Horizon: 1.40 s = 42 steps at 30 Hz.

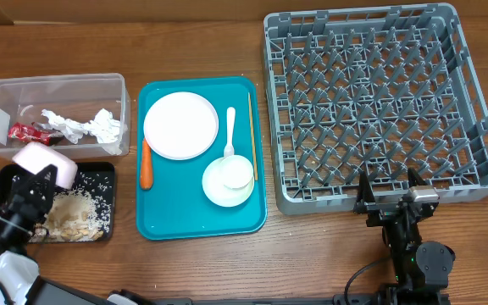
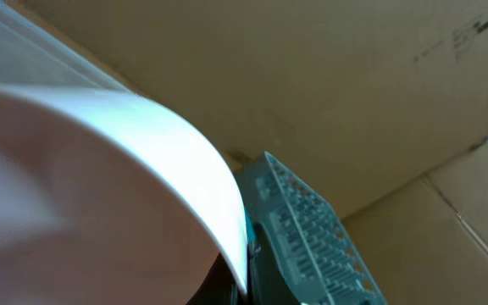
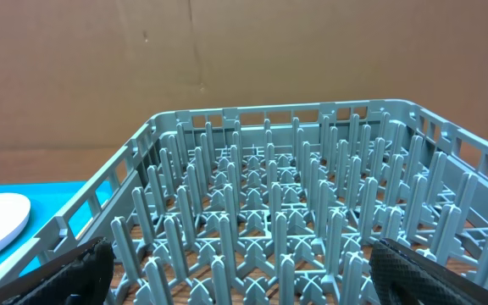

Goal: Sort waste into correct bins and load items into the dishwasher rack
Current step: 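Tilt the bowl with the left gripper to dump rice onto the black tray, then carry the emptied bowl right and set it on the white plate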

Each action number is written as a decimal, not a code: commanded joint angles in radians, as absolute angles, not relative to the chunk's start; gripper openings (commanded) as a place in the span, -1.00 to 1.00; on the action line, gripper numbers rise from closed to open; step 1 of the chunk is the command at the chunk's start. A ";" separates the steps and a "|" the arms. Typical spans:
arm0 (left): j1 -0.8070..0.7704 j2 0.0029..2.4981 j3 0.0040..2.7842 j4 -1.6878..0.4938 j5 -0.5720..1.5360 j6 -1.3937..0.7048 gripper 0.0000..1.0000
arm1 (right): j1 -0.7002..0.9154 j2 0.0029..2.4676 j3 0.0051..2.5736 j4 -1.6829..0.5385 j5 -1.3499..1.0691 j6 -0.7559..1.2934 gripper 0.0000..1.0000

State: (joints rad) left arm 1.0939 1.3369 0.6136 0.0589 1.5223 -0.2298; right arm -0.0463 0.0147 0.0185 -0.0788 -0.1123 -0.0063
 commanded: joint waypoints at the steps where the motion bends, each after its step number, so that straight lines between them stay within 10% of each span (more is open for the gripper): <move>1: 1.025 1.326 0.624 0.244 1.514 -0.621 -0.92 | -0.054 0.004 0.008 -0.073 -0.107 -0.003 1.00; 9: 0.743 1.326 0.646 0.936 1.357 -1.226 -0.92 | -0.054 0.004 0.008 -0.073 -0.107 -0.003 0.99; 15: 0.493 1.328 0.720 0.985 1.230 -1.258 -0.92 | -0.054 0.004 0.008 -0.073 -0.107 -0.003 1.00; 28: 0.195 1.328 0.993 0.126 1.023 -0.701 -0.92 | -0.054 0.004 0.008 -0.073 -0.107 -0.003 1.00; 35: 0.059 1.328 1.224 -0.516 0.529 -0.280 -0.92 | -0.054 0.004 0.008 -0.073 -0.107 -0.003 1.00; 42: -0.201 1.335 1.287 -0.635 0.051 -0.099 -0.92 | -0.054 0.004 0.008 -0.073 -0.107 -0.003 1.00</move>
